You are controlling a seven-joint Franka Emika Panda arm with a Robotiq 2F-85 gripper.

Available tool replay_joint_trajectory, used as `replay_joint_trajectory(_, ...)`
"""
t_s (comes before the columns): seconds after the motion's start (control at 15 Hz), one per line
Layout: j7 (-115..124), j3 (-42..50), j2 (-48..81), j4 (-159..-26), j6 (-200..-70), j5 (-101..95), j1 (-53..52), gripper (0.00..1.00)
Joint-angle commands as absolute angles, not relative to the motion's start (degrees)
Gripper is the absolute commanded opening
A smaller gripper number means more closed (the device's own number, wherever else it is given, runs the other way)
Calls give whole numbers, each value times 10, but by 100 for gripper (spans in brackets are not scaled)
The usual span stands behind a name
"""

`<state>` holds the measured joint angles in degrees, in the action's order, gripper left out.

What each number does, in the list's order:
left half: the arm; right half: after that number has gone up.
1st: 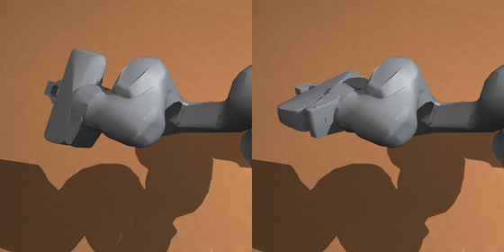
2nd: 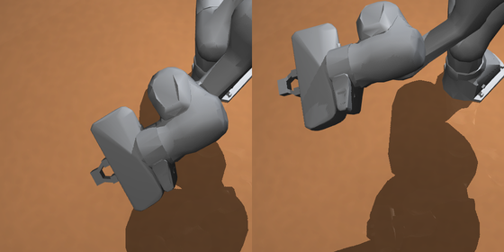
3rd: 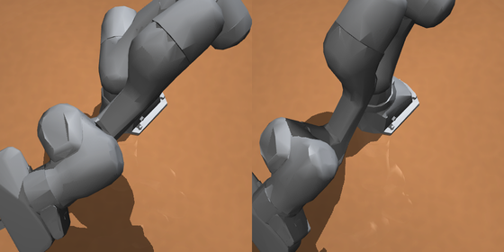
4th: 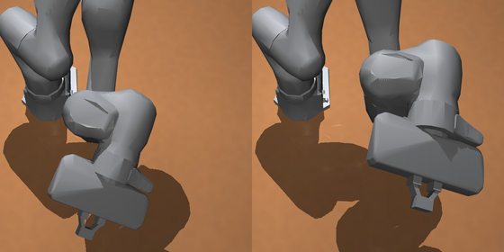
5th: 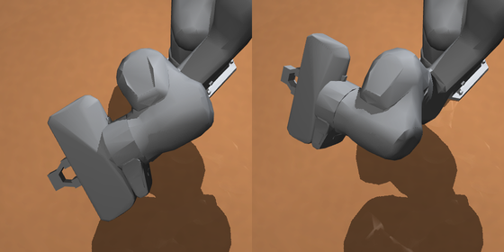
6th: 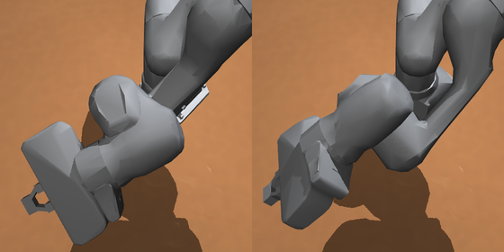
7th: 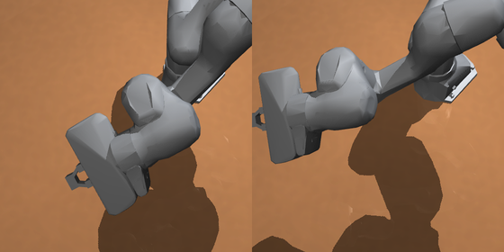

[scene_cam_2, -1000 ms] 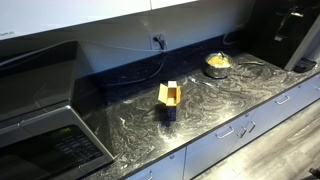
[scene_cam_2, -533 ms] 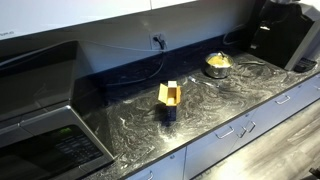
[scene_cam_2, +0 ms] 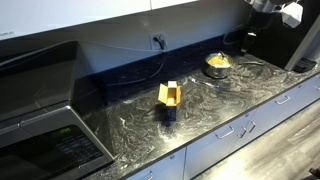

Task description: Move the silver fork to the left

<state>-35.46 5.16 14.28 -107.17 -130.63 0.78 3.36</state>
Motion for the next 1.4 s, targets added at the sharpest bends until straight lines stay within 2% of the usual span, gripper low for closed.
replay_joint_trajectory(0.0, -351, 35, 142, -1070, -1305, 2, 49, 100)
replay_joint_trajectory(0.6, -439, -7, 184, -1107, -1417, 93, 92, 100)
replay_joint_trajectory(1.33, -403, -26, 278, -1097, -1547, 68, 97, 100)
